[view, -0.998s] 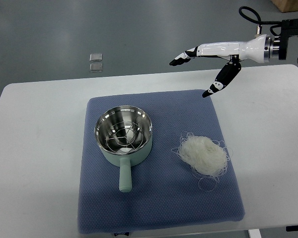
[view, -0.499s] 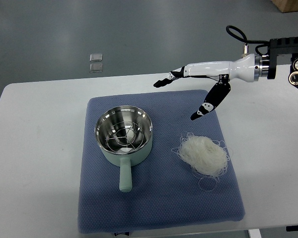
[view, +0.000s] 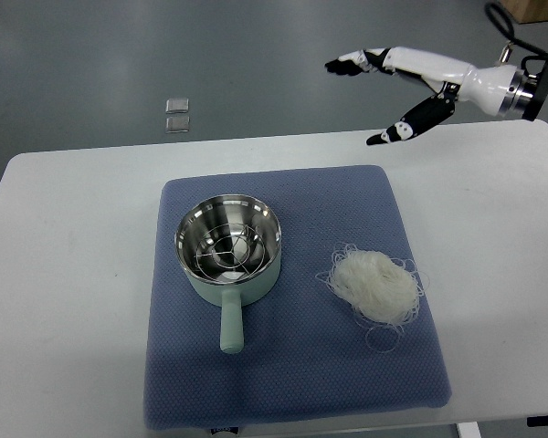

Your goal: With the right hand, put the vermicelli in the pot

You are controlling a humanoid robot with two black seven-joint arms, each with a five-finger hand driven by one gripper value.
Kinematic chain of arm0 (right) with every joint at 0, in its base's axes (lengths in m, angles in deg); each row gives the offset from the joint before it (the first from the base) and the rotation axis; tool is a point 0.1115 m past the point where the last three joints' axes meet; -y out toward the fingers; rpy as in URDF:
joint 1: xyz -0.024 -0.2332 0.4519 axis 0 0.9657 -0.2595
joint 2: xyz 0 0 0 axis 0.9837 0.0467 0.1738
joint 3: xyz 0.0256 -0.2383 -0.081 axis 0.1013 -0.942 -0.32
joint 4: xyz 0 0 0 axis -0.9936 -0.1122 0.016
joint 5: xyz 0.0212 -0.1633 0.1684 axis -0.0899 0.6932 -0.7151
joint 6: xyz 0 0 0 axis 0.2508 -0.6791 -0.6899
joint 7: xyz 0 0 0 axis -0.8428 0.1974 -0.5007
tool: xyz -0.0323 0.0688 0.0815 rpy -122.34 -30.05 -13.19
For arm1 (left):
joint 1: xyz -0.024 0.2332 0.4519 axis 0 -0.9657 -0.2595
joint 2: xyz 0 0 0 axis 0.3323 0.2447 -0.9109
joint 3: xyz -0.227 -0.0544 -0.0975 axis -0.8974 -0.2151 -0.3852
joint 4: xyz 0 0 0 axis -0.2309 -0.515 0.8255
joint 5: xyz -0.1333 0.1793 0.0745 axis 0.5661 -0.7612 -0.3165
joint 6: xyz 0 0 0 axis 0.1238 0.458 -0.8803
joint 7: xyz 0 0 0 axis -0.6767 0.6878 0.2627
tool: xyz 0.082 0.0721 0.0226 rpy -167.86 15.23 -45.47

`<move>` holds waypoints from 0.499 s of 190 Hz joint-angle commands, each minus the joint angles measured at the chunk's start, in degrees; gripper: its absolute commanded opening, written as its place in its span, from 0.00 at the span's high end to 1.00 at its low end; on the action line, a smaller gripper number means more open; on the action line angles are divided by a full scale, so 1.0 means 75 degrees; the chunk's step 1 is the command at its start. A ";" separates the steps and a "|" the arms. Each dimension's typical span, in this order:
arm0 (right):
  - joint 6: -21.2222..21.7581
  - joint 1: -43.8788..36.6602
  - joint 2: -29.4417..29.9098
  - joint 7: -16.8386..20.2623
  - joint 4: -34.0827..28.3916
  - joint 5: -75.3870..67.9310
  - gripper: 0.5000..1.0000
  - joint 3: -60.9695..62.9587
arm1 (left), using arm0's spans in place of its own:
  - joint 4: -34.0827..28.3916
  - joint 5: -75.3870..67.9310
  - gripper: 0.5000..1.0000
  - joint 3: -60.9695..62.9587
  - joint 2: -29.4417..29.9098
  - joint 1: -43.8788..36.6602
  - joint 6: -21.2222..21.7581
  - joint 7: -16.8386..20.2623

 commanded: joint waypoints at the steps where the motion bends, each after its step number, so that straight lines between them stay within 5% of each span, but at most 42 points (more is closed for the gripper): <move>1: -0.0326 -0.0032 0.0021 0.1121 0.0685 -0.1542 0.16 0.0133 | 0.0000 0.0000 0.00 0.0001 0.0000 0.0000 0.0001 0.0000; 24: -0.0725 -0.0313 0.0091 0.2657 0.1611 -0.2985 0.16 0.0122 | 0.0000 0.0000 0.00 -0.0010 0.0000 0.0000 0.0001 0.0000; 48: -0.0514 -0.0477 0.0021 0.2916 0.1717 -0.3126 0.16 0.0028 | 0.0000 0.0000 0.00 -0.0010 0.0000 0.0000 0.0001 0.0000; 66: 0.0376 -0.0794 -0.0131 0.2541 0.1682 -0.2142 0.16 -0.0042 | 0.0000 0.0000 0.00 0.0002 0.0000 0.0000 0.0001 0.0000; 95: 0.1666 -0.1051 -0.0248 0.0666 0.1506 -0.0571 0.15 -0.0019 | 0.0000 0.0000 0.00 -0.0010 0.0000 0.0000 0.0001 0.0000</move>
